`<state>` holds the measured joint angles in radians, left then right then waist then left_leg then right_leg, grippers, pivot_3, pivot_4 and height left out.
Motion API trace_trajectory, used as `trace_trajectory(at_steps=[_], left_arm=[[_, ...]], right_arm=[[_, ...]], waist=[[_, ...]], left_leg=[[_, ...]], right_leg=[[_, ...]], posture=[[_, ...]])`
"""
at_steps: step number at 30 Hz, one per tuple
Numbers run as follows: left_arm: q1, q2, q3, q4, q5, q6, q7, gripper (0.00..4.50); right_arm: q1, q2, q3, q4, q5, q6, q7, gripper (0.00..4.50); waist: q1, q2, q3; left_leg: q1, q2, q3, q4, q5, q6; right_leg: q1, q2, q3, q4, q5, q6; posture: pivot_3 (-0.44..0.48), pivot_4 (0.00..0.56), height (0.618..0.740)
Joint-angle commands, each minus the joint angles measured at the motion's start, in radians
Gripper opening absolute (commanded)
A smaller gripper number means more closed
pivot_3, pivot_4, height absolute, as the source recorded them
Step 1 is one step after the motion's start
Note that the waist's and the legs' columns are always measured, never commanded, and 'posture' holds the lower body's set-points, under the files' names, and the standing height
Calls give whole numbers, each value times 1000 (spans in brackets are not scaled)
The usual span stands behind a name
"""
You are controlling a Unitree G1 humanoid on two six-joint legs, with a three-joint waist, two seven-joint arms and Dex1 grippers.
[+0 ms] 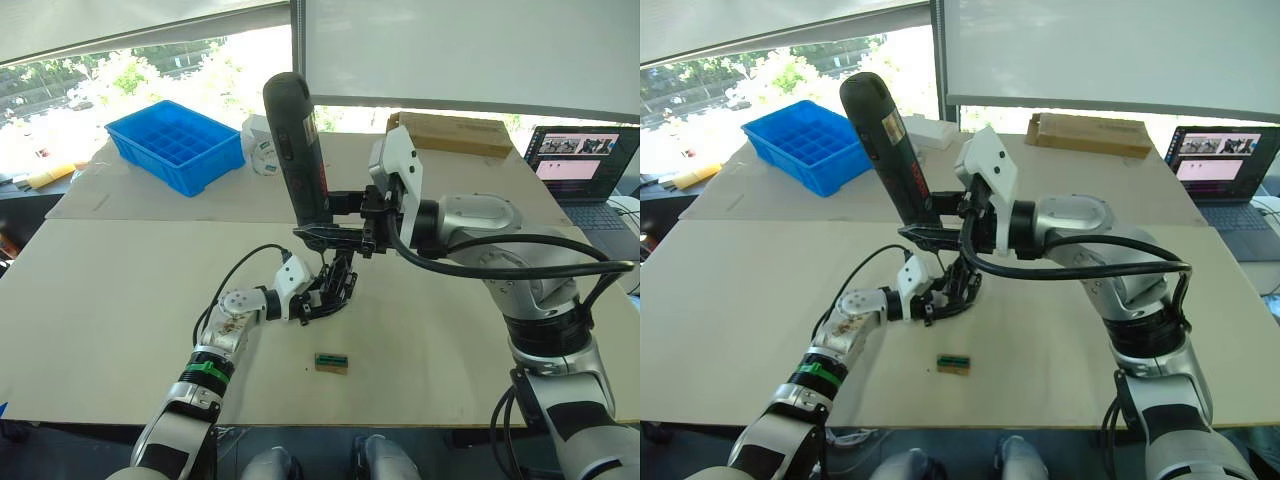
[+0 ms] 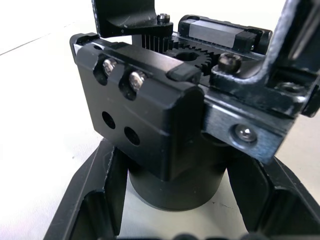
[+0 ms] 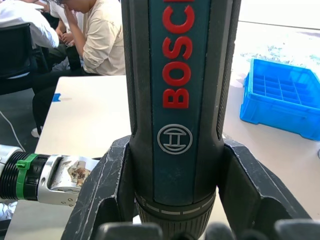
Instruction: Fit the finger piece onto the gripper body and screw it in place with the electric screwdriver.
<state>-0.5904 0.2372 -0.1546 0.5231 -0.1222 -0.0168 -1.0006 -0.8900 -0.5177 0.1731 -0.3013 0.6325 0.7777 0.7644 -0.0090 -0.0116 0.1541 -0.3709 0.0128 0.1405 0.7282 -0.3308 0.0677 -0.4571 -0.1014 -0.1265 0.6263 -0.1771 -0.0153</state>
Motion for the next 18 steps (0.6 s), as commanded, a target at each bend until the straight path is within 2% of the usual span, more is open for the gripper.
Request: trace_trajectory(at_steps=[1,18], left_arm=[[-6,-1,2,-26,-15,-2,-5,2324],[-7,-1,1,-32,-18,0,-10,2324]], right_arm=[[-17,12,-33,-30,-3,-24,5,1923],[3,21,-38,-57,-6,-5,6,1923]], waist=[[0,0,0],[-2,0,0]], left_leg=[[0,0,0,0,0,0],[0,0,0,0,0,0]], right_leg=[[0,0,0,0,0,0],[0,0,0,0,0,0]], posture=[[0,150,738],[0,150,738]])
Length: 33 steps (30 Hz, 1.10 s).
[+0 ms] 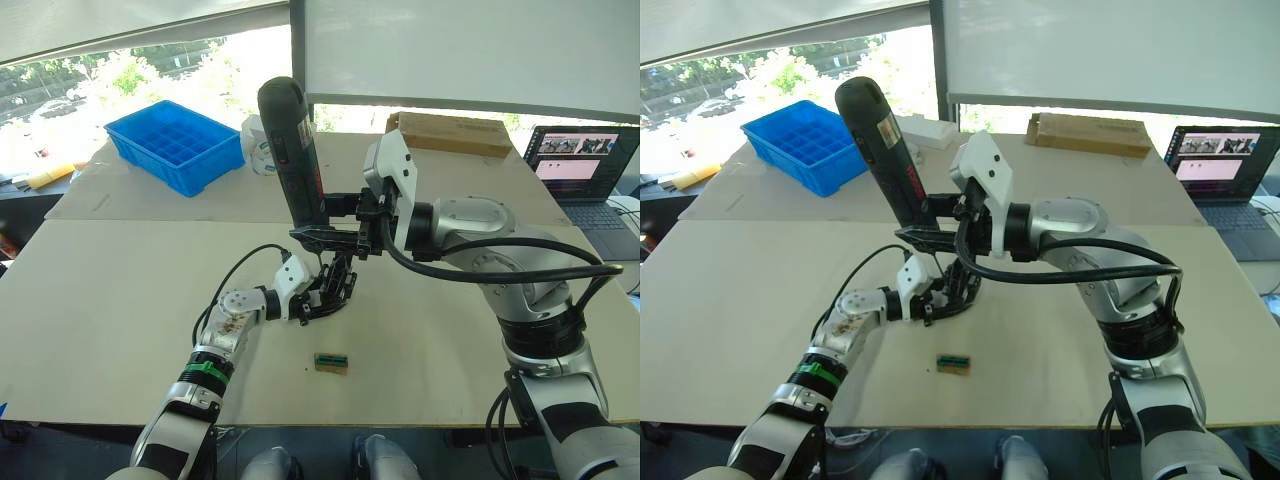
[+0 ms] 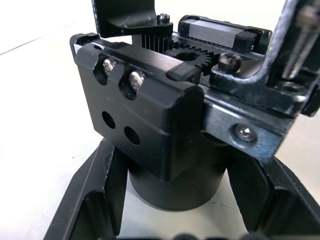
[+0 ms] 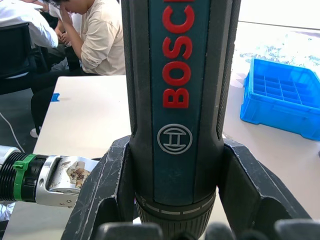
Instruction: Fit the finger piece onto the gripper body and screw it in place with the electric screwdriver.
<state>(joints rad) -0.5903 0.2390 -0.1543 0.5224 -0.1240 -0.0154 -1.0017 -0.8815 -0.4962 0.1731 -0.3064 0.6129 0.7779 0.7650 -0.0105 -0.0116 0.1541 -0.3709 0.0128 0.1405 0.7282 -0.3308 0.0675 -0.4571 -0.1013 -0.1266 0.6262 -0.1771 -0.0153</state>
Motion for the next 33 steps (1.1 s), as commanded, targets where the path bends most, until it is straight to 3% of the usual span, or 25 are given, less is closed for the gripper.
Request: trace_trajectory(at_steps=[1,22,33], left_arm=[[-7,-3,1,-32,-17,-1,-9,2324],[-8,-7,1,-37,-20,-2,-11,2324],[-20,-10,4,-16,-16,-11,-3,2324]], right_arm=[[-4,-1,-37,-54,14,-4,5,1923],[41,12,-23,-48,-53,-63,27,1923],[172,33,-27,32,-81,-70,-6,1923]], waist=[[0,0,0],[1,0,0],[1,0,0]], left_leg=[[0,0,0,0,0,0],[0,0,0,0,0,0],[1,0,0,0,0,0]], right_leg=[[0,0,0,0,0,0],[0,0,0,0,0,0],[1,0,0,0,0,0]], posture=[[0,150,738],[0,150,738],[0,150,738]])
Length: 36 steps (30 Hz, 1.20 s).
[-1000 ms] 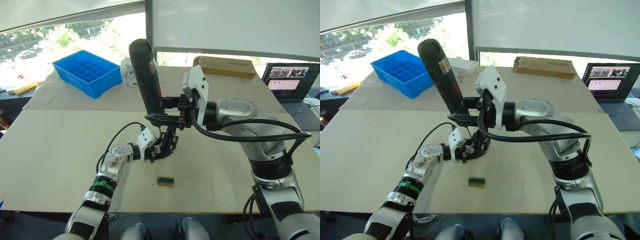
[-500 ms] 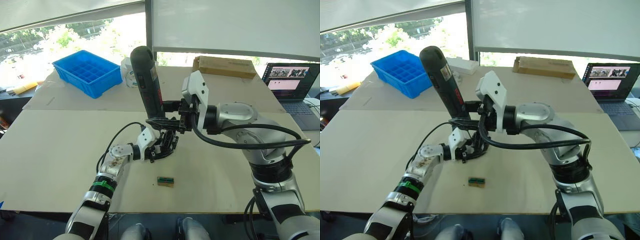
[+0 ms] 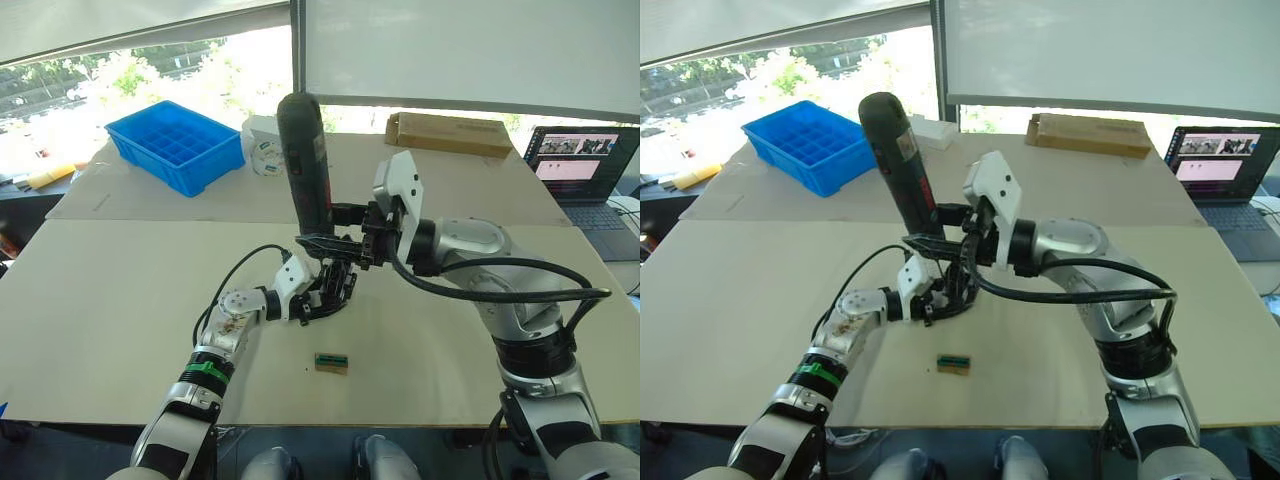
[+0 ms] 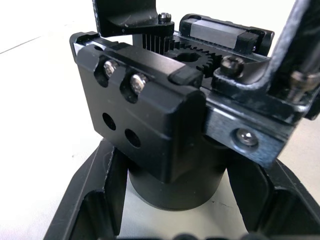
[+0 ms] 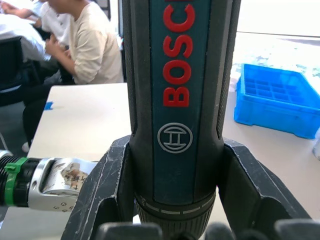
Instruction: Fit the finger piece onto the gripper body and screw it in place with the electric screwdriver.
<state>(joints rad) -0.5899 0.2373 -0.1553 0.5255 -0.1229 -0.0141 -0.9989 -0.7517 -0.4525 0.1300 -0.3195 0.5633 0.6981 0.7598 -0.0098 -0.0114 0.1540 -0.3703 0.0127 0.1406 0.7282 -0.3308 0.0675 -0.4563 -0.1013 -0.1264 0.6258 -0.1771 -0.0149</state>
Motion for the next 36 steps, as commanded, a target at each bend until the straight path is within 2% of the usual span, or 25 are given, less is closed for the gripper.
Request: trace_trajectory(at_steps=[1,6,13,16,23,36], left_arm=[[-22,-9,5,-16,-17,-14,-6,2324],[-39,-13,8,5,-15,-24,-2,2324],[-53,-14,14,20,-14,-31,0,2324],[-54,-11,14,21,-14,-32,0,2324],[-49,-4,17,12,-16,-29,1,2324],[-36,2,11,0,-20,-27,0,2324]], right_arm=[[48,-19,32,54,-44,7,8,1923],[55,-51,115,112,-102,6,42,1923],[65,-47,168,184,-167,-62,59,1923],[69,-47,186,223,-194,-81,63,1923],[70,-48,189,262,-192,-98,66,1923],[106,-55,153,207,-165,-99,58,1923]], waist=[[0,0,0],[0,1,-2],[1,1,-6],[0,1,-6],[-1,1,-7],[-1,0,-11]], left_leg=[[0,0,0,0,0,0],[3,0,0,0,0,0],[8,0,0,0,0,0],[15,0,0,-2,0,0],[18,0,-2,-2,-1,0],[18,1,-4,-3,-1,1]], right_leg=[[0,0,0,0,0,0],[2,0,1,-1,0,0],[8,-2,1,-2,0,0],[14,-4,1,-3,-1,0],[16,-11,1,-4,-1,0],[17,-13,2,-6,-1,0]], posture=[[0,150,738],[0,150,738],[0,150,738],[0,150,738],[0,150,738],[0,150,738]])
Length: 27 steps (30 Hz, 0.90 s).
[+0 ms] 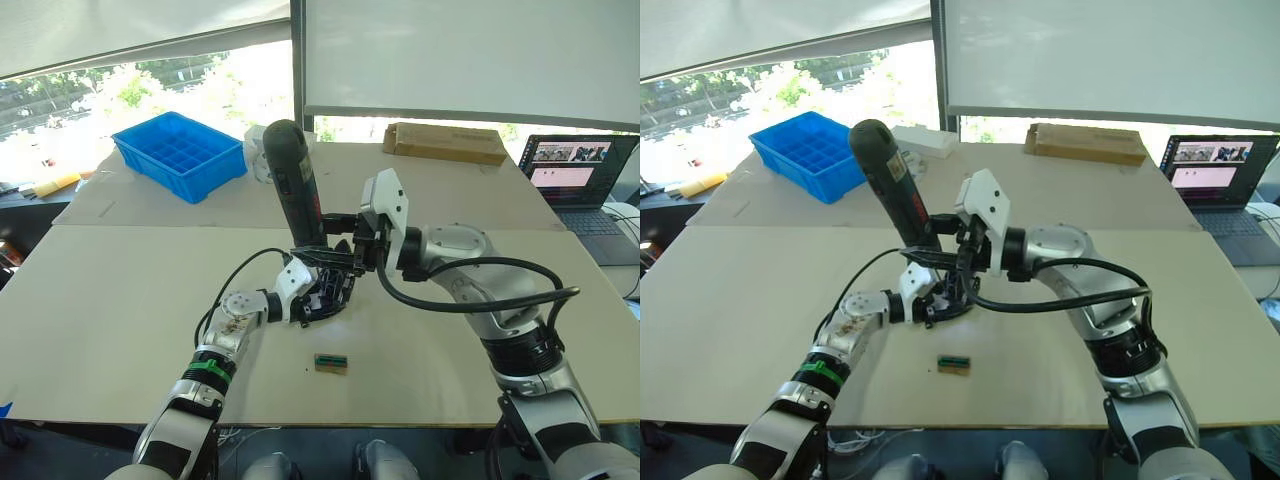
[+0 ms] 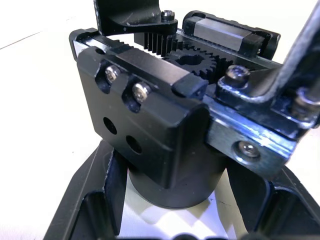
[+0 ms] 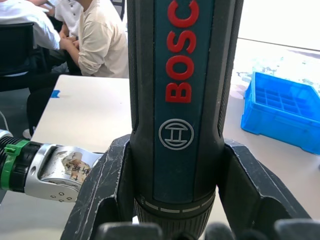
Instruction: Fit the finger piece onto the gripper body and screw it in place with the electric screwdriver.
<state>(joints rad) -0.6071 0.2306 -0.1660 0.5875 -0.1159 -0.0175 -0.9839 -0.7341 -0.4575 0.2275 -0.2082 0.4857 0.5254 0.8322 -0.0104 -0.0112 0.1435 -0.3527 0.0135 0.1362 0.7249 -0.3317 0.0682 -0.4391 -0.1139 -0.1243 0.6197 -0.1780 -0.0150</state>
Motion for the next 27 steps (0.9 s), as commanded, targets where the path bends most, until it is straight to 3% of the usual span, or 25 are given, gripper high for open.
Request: trace_trajectory(at_steps=[1,5,11,15,22,24,27], left_arm=[[-17,8,21,-63,-26,-25,-15,2324],[-10,1,15,-55,-21,-32,-10,2324],[10,-10,-8,-37,1,-28,-1,2324],[34,-15,-38,-31,30,-37,9,2324],[47,-6,-28,-49,19,8,38,2324],[78,41,-14,-128,-14,50,-6,3385],[127,122,8,-266,-55,121,-58,4500]], right_arm=[[83,-50,45,87,-80,78,-15,1923],[50,-55,3,50,-47,89,-5,1923],[-124,-14,-141,-48,109,58,36,1923],[-228,22,-224,-84,223,61,41,1923],[-257,6,-280,-118,403,225,13,1923],[-211,-62,-326,-148,532,366,-16,1923],[-160,-168,-386,-166,676,526,-93,1923]], waist=[[0,0,0],[0,0,0],[2,0,1],[5,1,2],[11,1,2],[11,1,2],[5,1,2]], left_leg=[[0,0,0,0,0,0],[0,0,0,-1,0,0],[-3,0,-1,-2,0,0],[-18,0,0,-1,0,0],[-20,-1,1,1,0,1],[-20,-1,1,1,0,1],[-20,0,0,-1,0,1]], right_leg=[[0,0,0,0,0,0],[0,0,0,-1,0,0],[-2,0,-1,-4,1,-1],[-18,1,-2,-2,2,-1],[-15,7,-10,1,2,0],[-15,7,-10,-4,2,0],[-17,4,-10,-5,2,-1]], posture=[[0,150,738],[0,150,738],[0,150,738],[0,150,738],[0,150,738],[0,150,738],[0,150,738]])
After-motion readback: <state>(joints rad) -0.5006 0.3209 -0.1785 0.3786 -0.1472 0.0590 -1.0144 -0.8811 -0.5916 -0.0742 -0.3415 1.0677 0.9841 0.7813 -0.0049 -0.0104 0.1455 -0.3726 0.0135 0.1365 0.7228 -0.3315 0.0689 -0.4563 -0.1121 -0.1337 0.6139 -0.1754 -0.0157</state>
